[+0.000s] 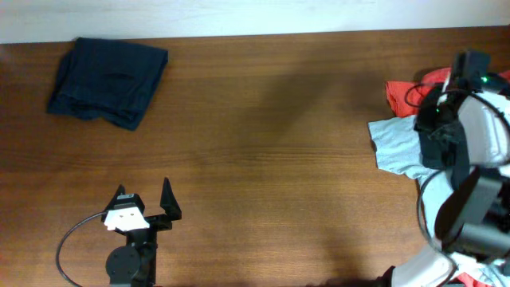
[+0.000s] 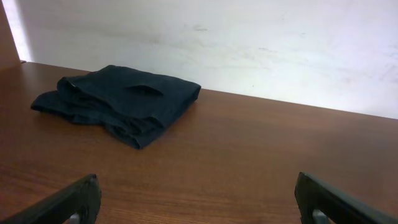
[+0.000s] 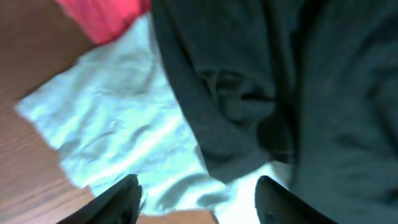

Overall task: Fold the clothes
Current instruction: 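Reach the right gripper into the clothes pile onto the black shirt, then grasp the black shirt with the right gripper and lift it, then drag the black shirt leftward and lay it flat mid-table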

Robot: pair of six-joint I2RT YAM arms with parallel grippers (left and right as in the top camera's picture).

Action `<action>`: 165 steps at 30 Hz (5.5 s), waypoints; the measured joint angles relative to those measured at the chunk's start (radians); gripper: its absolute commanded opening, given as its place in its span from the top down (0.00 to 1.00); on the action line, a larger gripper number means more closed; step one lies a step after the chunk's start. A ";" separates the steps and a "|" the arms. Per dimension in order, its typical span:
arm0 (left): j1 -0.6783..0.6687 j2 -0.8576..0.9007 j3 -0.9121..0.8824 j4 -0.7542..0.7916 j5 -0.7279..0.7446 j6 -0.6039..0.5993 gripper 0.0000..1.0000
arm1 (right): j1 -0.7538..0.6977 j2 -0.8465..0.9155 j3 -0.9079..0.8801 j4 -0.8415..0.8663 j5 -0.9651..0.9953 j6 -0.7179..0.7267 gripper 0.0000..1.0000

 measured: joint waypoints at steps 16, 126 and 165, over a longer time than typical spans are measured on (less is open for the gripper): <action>0.000 0.000 0.000 0.000 0.000 0.000 0.01 | -0.030 0.166 0.000 0.158 -0.083 -0.027 0.45; 0.000 0.000 0.000 0.000 0.000 0.000 0.01 | -0.031 0.173 0.121 0.145 -0.005 -0.078 0.96; 0.000 0.000 0.000 0.000 0.000 0.000 0.01 | 0.639 -0.280 0.304 0.234 -0.155 -0.089 0.96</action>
